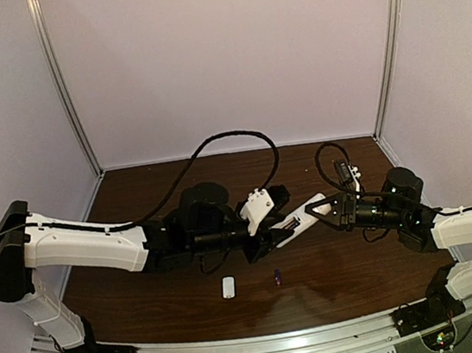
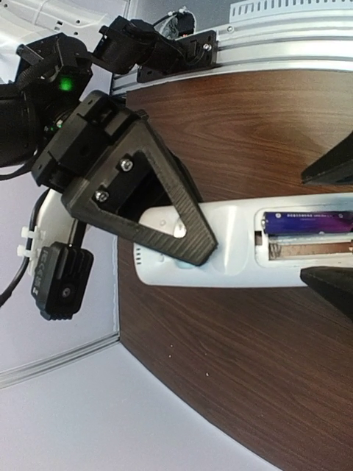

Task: Load the batteries into the remote control
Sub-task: Place the battery in the battery compartment.

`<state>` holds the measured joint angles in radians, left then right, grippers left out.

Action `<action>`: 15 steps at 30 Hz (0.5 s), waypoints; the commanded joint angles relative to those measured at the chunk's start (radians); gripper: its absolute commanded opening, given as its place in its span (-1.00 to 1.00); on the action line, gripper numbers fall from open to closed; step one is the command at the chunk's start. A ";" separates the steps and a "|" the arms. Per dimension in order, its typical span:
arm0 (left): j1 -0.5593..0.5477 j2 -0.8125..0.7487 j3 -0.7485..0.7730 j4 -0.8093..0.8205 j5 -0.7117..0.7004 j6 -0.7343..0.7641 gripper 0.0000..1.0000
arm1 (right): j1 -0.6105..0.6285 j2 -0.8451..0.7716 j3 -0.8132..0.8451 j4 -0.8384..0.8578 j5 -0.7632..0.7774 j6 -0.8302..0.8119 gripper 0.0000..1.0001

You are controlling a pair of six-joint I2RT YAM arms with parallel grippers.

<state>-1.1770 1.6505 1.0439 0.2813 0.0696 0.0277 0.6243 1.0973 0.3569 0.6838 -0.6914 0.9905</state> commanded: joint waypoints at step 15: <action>0.008 -0.053 0.069 -0.040 0.022 0.006 -0.35 | 0.006 -0.015 0.020 -0.021 0.028 -0.022 -1.00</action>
<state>-1.1732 1.6142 1.0721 0.2577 0.0700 0.0280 0.6243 1.0973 0.3569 0.6628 -0.6853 0.9890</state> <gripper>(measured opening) 0.350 0.195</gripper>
